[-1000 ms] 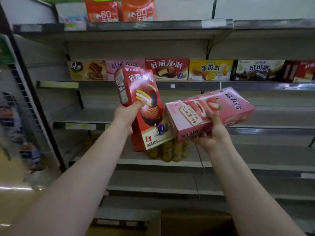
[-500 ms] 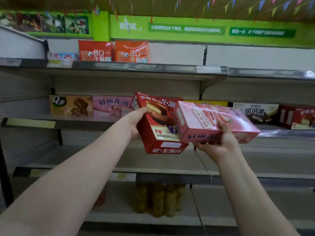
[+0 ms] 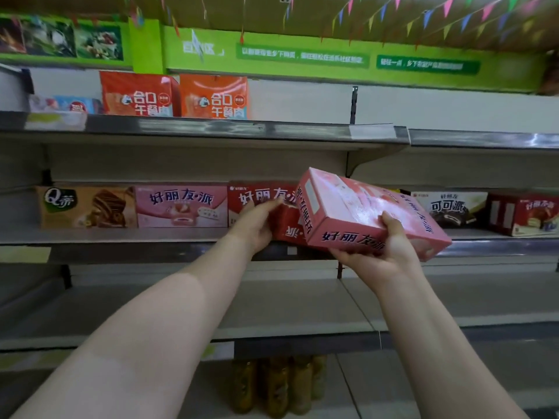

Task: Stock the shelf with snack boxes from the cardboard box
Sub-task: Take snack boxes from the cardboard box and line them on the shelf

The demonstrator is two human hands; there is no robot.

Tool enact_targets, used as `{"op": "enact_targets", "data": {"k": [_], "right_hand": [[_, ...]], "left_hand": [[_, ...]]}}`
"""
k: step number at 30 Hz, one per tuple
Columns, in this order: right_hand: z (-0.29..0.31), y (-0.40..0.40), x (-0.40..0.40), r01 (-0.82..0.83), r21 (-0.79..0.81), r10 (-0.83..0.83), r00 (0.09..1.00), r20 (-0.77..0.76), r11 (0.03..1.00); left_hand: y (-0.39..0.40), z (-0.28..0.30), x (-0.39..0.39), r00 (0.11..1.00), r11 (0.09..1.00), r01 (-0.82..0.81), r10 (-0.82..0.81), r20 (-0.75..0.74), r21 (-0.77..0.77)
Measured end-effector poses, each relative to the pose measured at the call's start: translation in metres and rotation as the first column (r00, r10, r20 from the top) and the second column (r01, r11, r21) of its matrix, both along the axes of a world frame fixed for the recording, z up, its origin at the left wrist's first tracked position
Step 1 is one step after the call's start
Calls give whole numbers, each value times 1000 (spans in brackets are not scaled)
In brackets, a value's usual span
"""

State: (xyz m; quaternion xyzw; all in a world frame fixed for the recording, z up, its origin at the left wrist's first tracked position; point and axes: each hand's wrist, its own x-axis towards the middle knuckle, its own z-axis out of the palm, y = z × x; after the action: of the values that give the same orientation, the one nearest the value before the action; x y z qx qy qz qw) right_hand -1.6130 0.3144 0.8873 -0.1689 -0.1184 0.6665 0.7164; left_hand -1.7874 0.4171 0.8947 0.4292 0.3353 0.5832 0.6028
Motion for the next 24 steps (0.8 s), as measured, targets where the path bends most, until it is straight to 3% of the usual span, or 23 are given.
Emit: {"op": "enact_targets", "data": {"k": [3,6,7,8,9,10,11,12,18,20,24], "right_hand": [[1,-5,-17,44,17,-44,999,-21,999],[-6,-10,-40,85,43,-85,996,-1,995],[-9,-11,-45,98,49,-98,995,18,994],[-11,-12,-51,110,56,-112,993,30,992],[-14,-12,-60,132,59,-134,990,44,990],[-15,-13,-65,153,57,-156,986,51,987],[-16,-14,-70,170,56,-173,983,54,984],[-17,-15,-78,180,49,-183,982,53,982],[-12,-21,-130,132,77,-139,986,90,988],[-11,-22,-151,82,81,-89,992,93,993],[-18,-25,-196,0,76,-11,990,139,997]], "left_hand": [[30,-14,1,988,997,11,1,-152,82],[69,-38,3,975,998,14,-28,-219,-68],[71,-39,5,951,996,5,-33,-307,-91],[66,-40,4,855,999,-39,27,-518,-14],[50,-38,-1,635,960,-51,243,-733,274],[27,-27,-4,665,941,-90,301,-683,327],[6,-19,-7,906,987,-140,161,-392,82],[0,-19,-16,969,995,-82,93,-231,58],[-26,-5,-75,984,991,-78,94,-154,105],[-42,3,-106,978,984,23,15,-208,179],[-68,6,-167,937,973,162,-100,-336,163]]}}
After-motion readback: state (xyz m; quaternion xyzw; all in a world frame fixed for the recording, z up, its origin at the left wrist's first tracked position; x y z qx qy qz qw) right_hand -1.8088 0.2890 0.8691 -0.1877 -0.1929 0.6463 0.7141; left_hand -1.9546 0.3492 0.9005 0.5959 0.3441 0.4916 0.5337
